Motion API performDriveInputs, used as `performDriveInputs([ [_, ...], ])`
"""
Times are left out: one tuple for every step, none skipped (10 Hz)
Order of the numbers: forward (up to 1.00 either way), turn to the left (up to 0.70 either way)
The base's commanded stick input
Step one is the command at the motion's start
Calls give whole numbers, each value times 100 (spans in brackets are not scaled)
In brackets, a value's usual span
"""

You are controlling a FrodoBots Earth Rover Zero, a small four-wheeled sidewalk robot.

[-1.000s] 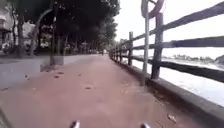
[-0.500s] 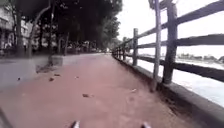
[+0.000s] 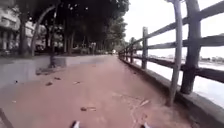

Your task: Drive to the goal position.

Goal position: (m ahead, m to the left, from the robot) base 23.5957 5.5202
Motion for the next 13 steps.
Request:
performDriveInputs([
  [70, 2],
  [70, 0],
  [70, 0],
  [70, 0],
  [70, 0],
  [70, 0],
  [70, 0],
  [70, 0],
  [70, 0],
  [70, 0],
  [70, 0],
  [70, 0],
  [70, 0],
])
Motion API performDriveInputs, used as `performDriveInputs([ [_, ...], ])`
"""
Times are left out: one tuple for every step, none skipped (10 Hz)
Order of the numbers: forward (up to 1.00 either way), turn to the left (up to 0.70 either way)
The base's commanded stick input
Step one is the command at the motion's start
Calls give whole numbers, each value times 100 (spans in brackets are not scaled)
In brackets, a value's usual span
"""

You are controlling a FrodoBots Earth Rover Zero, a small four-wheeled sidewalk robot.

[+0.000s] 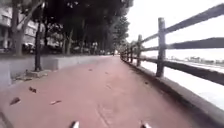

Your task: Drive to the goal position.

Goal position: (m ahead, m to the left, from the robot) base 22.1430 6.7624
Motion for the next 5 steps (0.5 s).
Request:
performDriveInputs([
  [70, 0],
  [70, 0],
  [70, 0],
  [70, 0],
  [70, 0],
])
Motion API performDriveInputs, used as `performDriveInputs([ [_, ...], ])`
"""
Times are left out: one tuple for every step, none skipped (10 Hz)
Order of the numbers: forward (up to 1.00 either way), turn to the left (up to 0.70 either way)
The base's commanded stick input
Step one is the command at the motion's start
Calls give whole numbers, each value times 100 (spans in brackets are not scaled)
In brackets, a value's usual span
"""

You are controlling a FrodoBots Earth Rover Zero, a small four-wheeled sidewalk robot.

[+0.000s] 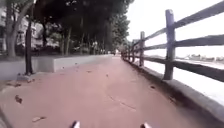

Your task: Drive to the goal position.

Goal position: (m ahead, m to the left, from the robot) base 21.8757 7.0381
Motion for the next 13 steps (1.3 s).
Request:
performDriveInputs([
  [70, 0],
  [70, 0],
  [70, 0],
  [70, 0],
  [70, 0],
  [70, 0],
  [70, 0],
  [70, 0],
  [70, 0],
  [70, 0],
  [70, 0],
  [70, 0],
  [70, 0],
])
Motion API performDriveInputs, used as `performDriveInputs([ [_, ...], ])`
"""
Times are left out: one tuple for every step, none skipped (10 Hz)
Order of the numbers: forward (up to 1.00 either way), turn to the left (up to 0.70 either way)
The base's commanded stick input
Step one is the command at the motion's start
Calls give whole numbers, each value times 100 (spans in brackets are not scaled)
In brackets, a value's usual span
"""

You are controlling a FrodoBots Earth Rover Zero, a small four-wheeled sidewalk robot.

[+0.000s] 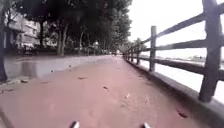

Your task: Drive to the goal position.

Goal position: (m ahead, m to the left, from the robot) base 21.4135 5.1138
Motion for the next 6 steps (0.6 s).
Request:
performDriveInputs([
  [70, 0],
  [70, 0],
  [70, 0],
  [70, 0],
  [70, 0],
  [70, 0],
])
